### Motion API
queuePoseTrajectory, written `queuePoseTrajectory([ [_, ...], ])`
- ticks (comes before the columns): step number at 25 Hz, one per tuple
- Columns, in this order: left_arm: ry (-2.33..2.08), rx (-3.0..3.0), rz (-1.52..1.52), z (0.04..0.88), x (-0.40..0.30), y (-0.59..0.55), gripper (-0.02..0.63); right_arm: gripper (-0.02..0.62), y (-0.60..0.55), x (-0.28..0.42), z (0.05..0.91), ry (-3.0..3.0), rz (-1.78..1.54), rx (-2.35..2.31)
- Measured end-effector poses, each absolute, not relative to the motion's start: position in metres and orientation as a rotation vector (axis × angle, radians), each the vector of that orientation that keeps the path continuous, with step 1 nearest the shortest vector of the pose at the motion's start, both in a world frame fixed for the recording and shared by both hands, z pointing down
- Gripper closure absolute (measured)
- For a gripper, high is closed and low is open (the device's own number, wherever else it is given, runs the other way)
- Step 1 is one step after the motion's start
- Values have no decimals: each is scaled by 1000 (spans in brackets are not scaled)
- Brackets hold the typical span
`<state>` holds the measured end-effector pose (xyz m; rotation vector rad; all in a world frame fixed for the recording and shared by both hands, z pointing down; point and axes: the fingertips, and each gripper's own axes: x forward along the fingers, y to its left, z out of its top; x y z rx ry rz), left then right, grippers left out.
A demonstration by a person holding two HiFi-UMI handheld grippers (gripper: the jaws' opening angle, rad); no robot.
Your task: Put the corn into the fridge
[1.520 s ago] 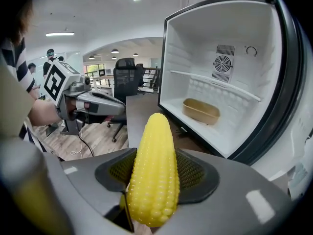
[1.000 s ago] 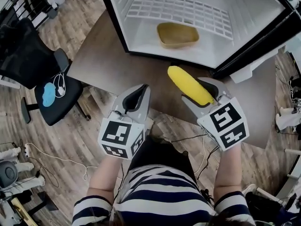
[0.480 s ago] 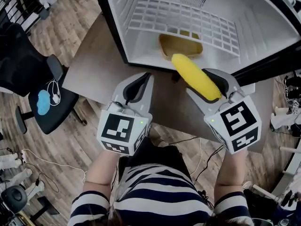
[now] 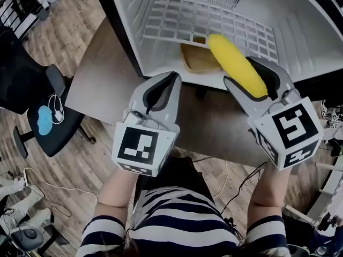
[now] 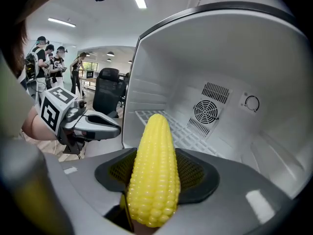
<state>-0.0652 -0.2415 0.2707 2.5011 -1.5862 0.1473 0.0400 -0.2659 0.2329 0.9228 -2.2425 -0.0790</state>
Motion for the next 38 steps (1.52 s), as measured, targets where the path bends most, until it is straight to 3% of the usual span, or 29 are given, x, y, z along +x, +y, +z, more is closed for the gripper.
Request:
queuePoseTrajectory([
  [38, -1594, 2438, 107, 294, -79, -283, 606, 342, -376, 69, 249, -2105, -61, 1123],
])
